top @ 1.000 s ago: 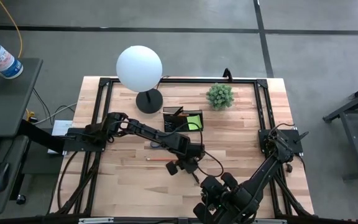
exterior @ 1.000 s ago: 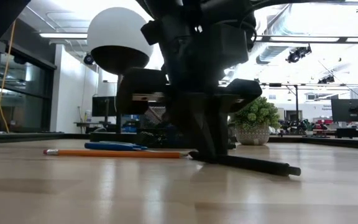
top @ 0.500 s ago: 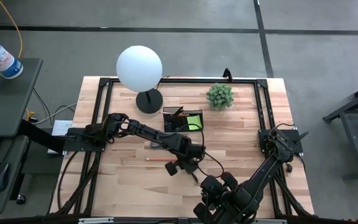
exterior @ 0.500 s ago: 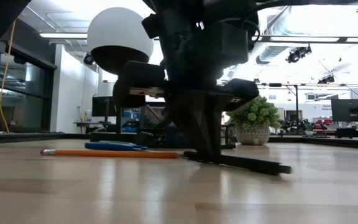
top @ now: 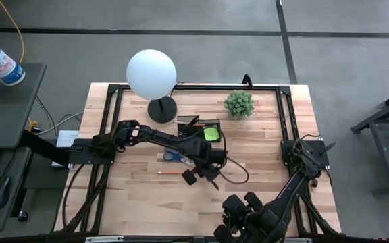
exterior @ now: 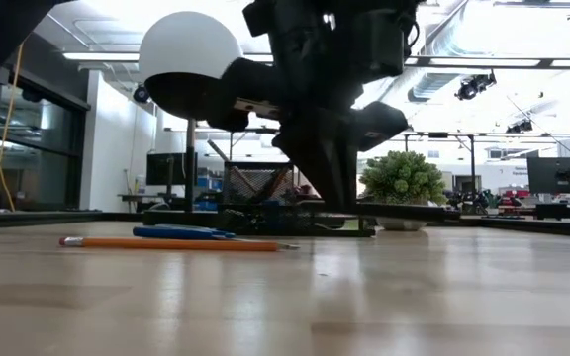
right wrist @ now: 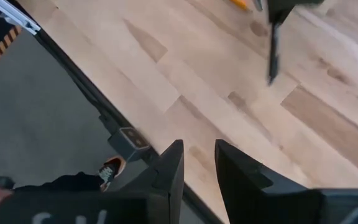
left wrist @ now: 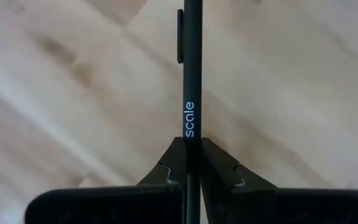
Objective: Pick and place office supplies into organizer
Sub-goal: Put the black pen into the desk organizer
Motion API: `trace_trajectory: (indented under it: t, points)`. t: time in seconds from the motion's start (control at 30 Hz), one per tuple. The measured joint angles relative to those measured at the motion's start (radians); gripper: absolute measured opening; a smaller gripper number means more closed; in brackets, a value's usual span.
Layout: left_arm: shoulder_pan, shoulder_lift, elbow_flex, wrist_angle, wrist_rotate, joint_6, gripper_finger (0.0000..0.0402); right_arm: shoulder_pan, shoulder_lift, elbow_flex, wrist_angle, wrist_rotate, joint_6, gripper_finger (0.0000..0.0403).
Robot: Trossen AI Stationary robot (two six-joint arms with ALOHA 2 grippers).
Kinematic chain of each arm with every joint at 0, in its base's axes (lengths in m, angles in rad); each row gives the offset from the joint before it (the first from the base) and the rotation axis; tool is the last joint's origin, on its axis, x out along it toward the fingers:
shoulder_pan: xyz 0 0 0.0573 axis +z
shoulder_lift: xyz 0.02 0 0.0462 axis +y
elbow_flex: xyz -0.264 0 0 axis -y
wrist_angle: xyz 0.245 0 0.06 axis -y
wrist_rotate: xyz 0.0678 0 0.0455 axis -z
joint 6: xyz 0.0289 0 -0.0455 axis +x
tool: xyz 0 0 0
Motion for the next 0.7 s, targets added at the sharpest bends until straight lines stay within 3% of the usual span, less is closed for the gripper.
trace_trajectory:
  t: [0.33, 0.7]
  points:
    - [0.096, -0.001, 0.065, -0.107, 0.057, -0.054, 0.0001, 0.052, 0.000, 0.000, 0.000, 0.007, 0.085, 0.0082]
    - [0.194, -0.021, 0.284, -0.192, 0.113, -0.151, 0.0000, 0.058, 0.000, 0.000, -0.026, 0.061, 0.092, 0.0082]
